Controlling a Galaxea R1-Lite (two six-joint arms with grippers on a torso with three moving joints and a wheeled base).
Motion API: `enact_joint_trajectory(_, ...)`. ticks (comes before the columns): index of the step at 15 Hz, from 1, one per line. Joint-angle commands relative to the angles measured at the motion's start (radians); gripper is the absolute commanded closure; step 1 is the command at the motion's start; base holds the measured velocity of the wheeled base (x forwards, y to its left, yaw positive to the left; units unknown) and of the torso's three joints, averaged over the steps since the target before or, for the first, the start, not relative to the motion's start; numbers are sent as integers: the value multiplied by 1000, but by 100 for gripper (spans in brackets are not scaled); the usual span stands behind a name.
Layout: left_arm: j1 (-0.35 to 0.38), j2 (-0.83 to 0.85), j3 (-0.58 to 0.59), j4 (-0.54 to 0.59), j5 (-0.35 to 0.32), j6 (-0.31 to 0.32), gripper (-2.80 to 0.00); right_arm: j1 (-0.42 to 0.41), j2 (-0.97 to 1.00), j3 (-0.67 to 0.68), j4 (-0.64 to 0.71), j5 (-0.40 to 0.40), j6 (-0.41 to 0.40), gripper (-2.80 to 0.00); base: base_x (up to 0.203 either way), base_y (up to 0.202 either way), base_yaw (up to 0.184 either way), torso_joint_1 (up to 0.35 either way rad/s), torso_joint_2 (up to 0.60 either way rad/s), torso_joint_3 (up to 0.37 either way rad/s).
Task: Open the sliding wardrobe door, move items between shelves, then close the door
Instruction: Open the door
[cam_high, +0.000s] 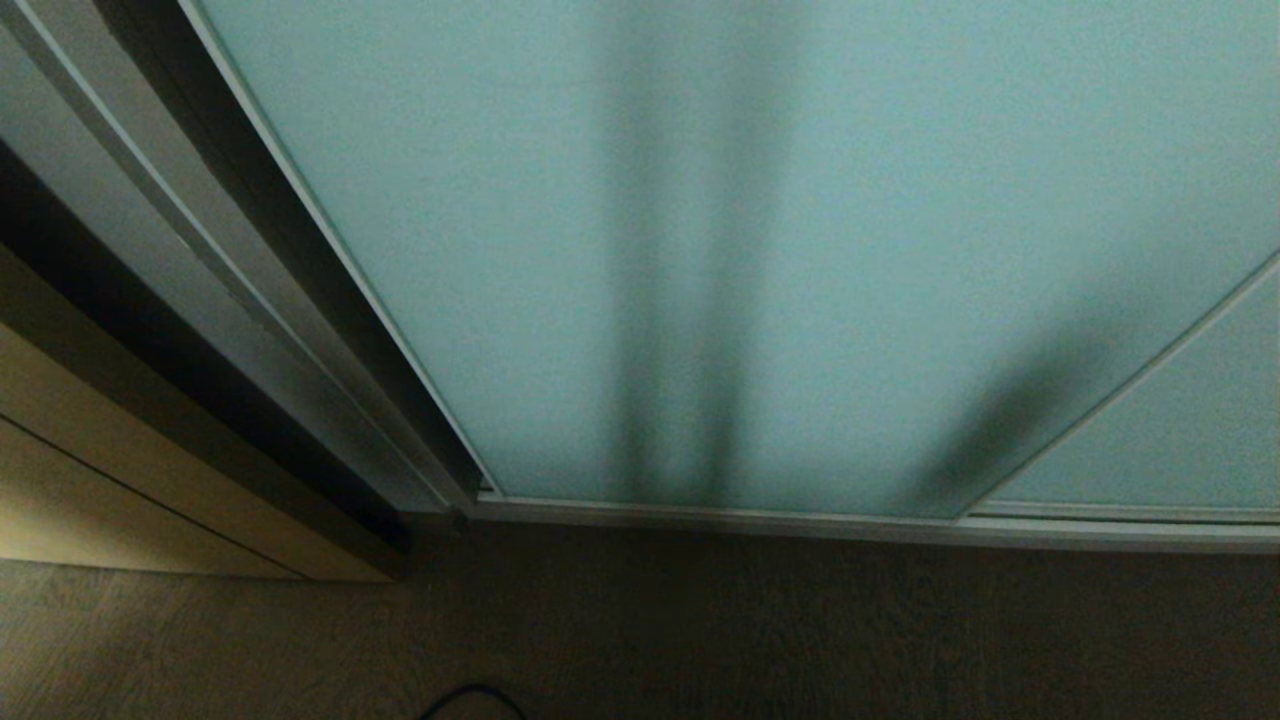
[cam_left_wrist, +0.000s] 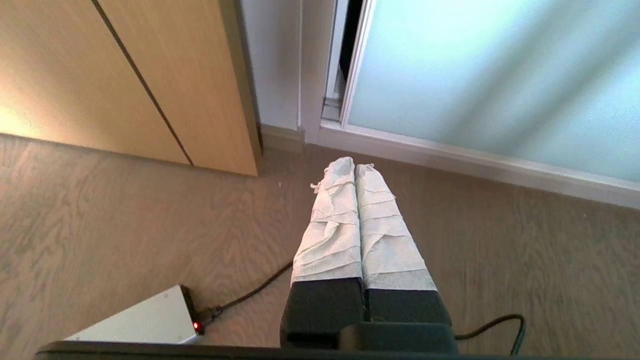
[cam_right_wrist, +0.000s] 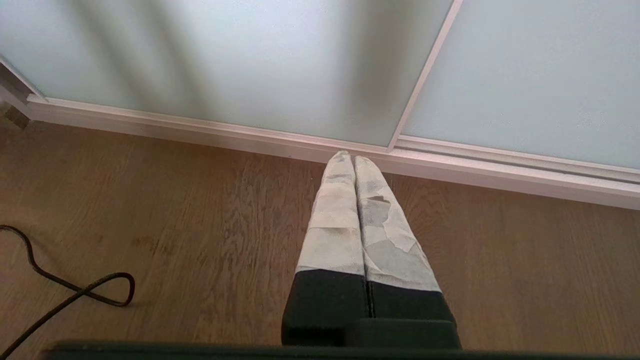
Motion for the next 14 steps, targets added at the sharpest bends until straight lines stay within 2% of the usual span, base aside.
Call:
enact_joint_trajectory(1,0,1,-20,-12,3,-1,0,0,2,0,0,0,-1,0,0,0,0,0,0,0)
enact_joint_trajectory(4,0,19,-189,-14,27,15,0,0,2,0,0,0,0,0,0,0,0,0,0,0)
enact_joint_trajectory(6,0,41,-321,-18,66,79,0,0,2,0,0,0,0,0,0,0,0,0,0,0)
enact_joint_trajectory(8,0,142,-416,-48,128,126,0,0,2,1,0,0,0,0,0,0,0,0,0,0)
enact_joint_trajectory(10,3,298,-489,-155,183,137,0,0,2,0,0,0,0,0,0,0,0,0,0,0)
enact_joint_trajectory(14,5,685,-692,-510,296,131,0,0,2,0,0,0,0,0,0,0,0,0,0,0)
